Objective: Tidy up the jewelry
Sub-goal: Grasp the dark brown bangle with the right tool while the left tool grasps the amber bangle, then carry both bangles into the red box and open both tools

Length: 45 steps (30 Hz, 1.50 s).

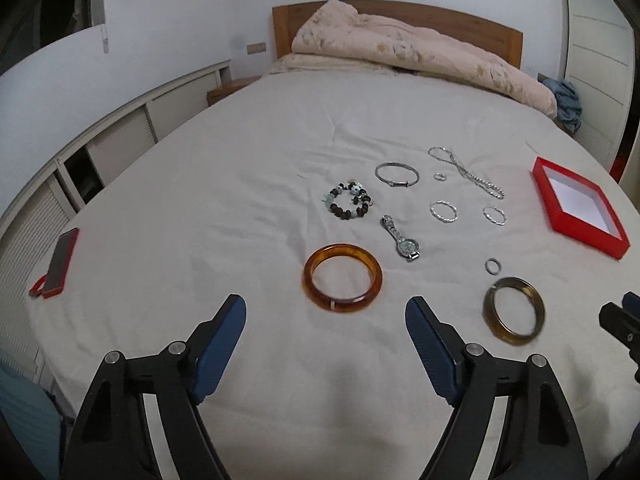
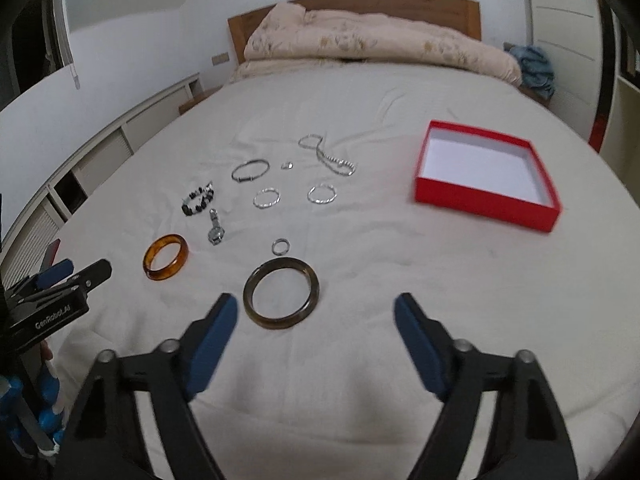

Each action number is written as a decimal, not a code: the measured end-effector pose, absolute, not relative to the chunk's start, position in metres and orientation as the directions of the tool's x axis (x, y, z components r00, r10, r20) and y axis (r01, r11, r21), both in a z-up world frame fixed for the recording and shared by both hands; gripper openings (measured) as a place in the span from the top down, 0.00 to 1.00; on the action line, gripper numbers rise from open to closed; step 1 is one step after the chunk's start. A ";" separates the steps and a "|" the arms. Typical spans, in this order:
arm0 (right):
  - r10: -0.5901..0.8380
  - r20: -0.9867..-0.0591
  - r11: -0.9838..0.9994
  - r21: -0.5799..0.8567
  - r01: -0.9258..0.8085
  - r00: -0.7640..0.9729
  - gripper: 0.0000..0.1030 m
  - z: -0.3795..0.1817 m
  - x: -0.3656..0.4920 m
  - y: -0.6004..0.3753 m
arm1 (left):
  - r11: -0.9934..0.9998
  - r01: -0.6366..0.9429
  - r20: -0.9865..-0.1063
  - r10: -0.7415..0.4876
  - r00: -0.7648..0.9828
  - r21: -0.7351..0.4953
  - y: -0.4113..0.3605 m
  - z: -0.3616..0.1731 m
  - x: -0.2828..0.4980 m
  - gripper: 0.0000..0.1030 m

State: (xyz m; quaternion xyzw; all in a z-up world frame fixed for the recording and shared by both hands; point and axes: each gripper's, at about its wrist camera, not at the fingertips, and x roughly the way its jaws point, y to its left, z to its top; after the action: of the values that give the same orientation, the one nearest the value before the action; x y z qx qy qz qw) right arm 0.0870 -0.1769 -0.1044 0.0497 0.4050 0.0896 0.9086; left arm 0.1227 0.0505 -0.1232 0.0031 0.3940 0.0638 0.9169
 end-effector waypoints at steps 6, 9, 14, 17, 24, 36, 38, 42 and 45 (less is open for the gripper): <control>0.245 -0.766 0.969 0.185 -0.162 0.594 0.57 -0.130 0.121 -0.166 | 0.997 -0.074 -0.763 0.057 0.644 0.012 0.047 -0.146 0.159 0.36; 0.253 -0.781 0.967 0.192 -0.166 0.570 0.60 -0.141 0.137 -0.166 | 0.998 -0.061 -0.781 0.037 0.623 -0.001 0.045 -0.158 0.176 0.43; 0.265 -0.822 0.963 0.196 -0.187 0.504 0.71 -0.164 0.156 -0.163 | 0.999 -0.041 -0.813 0.009 0.582 -0.018 0.042 -0.176 0.195 0.60; 0.267 -0.838 0.960 0.187 -0.208 0.476 0.74 -0.176 0.160 -0.159 | 0.999 -0.031 -0.827 0.007 0.562 -0.013 0.039 -0.183 0.203 0.67; 0.261 -0.845 0.958 0.166 -0.236 0.467 0.75 -0.186 0.163 -0.157 | 0.999 -0.032 -0.840 0.004 0.543 -0.016 0.039 -0.195 0.206 0.71; 0.237 -0.835 0.958 0.118 -0.260 0.496 0.87 -0.191 0.165 -0.153 | 1.000 -0.013 -0.834 -0.007 0.551 -0.018 0.040 -0.195 0.209 0.83; 0.229 -0.835 0.959 0.104 -0.265 0.500 0.89 -0.190 0.165 -0.152 | 1.000 -0.010 -0.833 -0.008 0.553 -0.015 0.040 -0.195 0.209 0.86; 0.222 -0.834 0.957 0.089 -0.275 0.504 0.91 -0.188 0.165 -0.150 | 1.000 -0.012 -0.831 -0.003 0.557 -0.012 0.039 -0.193 0.209 0.89; 0.222 -0.833 0.957 0.086 -0.278 0.507 0.91 -0.185 0.163 -0.151 | 1.000 -0.012 -0.828 0.008 0.561 0.002 0.036 -0.192 0.210 0.89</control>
State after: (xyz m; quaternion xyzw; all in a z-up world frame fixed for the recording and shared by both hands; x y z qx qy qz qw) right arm 0.1632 -0.1513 -0.1855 -0.0293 0.4751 0.1440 0.8676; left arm 0.2102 0.0361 -0.1924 -0.0022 0.4686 0.0058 0.8834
